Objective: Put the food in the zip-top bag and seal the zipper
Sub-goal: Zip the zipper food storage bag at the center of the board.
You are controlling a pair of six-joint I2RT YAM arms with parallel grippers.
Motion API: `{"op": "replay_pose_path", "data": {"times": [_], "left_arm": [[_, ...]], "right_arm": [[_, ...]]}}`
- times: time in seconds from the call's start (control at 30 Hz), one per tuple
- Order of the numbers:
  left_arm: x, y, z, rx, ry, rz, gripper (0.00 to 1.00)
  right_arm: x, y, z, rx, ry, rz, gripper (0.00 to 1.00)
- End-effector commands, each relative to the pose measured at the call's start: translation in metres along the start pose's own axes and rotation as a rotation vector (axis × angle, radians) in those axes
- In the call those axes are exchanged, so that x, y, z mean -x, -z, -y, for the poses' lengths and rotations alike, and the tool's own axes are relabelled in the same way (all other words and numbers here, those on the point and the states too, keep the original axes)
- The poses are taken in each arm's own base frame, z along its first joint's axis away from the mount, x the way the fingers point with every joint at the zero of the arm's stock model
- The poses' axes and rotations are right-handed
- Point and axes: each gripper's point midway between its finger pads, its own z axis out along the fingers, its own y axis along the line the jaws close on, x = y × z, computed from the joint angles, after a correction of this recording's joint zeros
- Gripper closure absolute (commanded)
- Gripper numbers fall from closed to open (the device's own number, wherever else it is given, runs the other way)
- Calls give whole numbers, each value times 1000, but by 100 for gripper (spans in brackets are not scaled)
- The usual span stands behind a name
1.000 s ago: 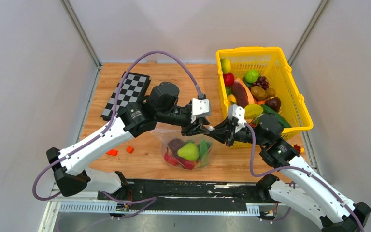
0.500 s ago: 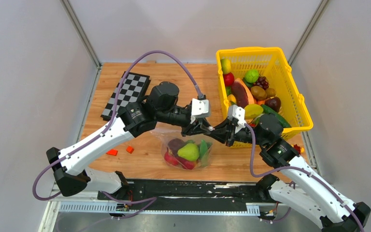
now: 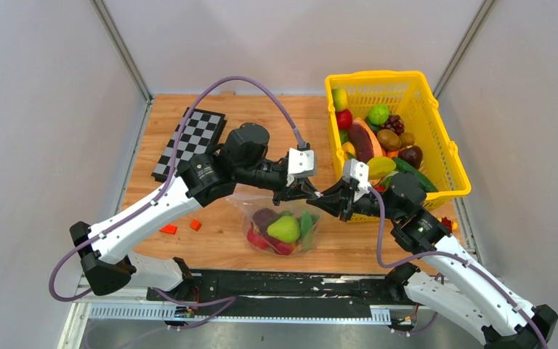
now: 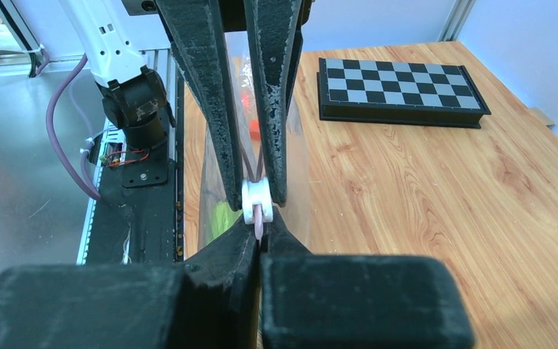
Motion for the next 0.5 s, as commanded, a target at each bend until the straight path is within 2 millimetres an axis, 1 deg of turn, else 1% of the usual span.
{"op": "replay_pose_path", "data": {"times": [0.0,0.17,0.33,0.47], "left_arm": [[8,5,6,-15,-28,31,92],[-1,10,4,25,-22,5,95],[-10,19,3,73,-20,-10,95],[-13,27,2,107,-24,-15,95]], "right_arm": [[10,1,2,-11,39,38,100],[11,4,5,-43,44,46,100],[11,6,8,-71,48,57,100],[11,6,10,-84,40,61,100]]}}
